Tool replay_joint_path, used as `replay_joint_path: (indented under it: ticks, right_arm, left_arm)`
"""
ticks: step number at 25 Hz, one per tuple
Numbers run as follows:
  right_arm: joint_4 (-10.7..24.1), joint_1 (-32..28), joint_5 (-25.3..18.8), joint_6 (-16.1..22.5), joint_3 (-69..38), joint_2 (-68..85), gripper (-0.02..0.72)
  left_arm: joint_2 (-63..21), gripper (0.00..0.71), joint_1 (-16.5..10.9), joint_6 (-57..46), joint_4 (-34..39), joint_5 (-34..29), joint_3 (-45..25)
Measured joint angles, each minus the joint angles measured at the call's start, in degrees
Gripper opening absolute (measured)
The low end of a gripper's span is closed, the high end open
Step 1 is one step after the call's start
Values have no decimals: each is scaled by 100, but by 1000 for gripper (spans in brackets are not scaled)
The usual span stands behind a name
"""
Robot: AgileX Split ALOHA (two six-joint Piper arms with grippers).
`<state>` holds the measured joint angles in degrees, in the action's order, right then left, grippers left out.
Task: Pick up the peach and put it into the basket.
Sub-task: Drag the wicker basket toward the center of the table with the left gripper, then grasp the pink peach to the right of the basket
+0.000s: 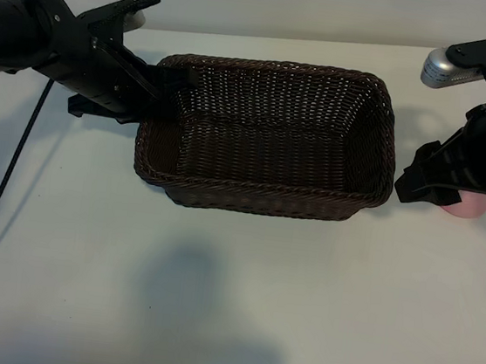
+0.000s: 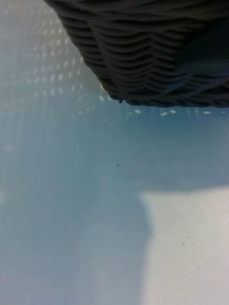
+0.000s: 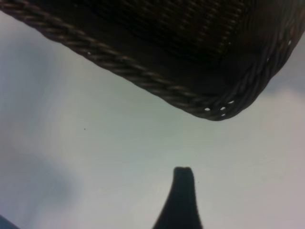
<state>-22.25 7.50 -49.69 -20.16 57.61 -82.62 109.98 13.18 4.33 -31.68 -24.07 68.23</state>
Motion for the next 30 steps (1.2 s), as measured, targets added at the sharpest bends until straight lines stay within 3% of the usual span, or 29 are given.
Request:
replay_joint_path:
  ticks: [3,8,10,17,22,30]
  right_arm:
    - [0,0,-5,0,0,0,595]
    - [0,0,-5,0,0,0,595]
    - [0,0,-5,0,0,0,595]
    - [0,0,-5,0,0,0,595]
    - [0,0,-5,0,0,0,595]
    - [0,0,-11,0,0,0,595]
  left_arm:
    - [0,282,0,0,-11,0,0]
    - [-69,639,0,17,-23,0,0]
    - [-203,693,0,23,12,0,0]
    - [-832,686,0,17,536,-431,28]
    - [-1437,671,0,-25,1285,-877,28]
    - [-2871,646,0,-347,2266,-1514,28]
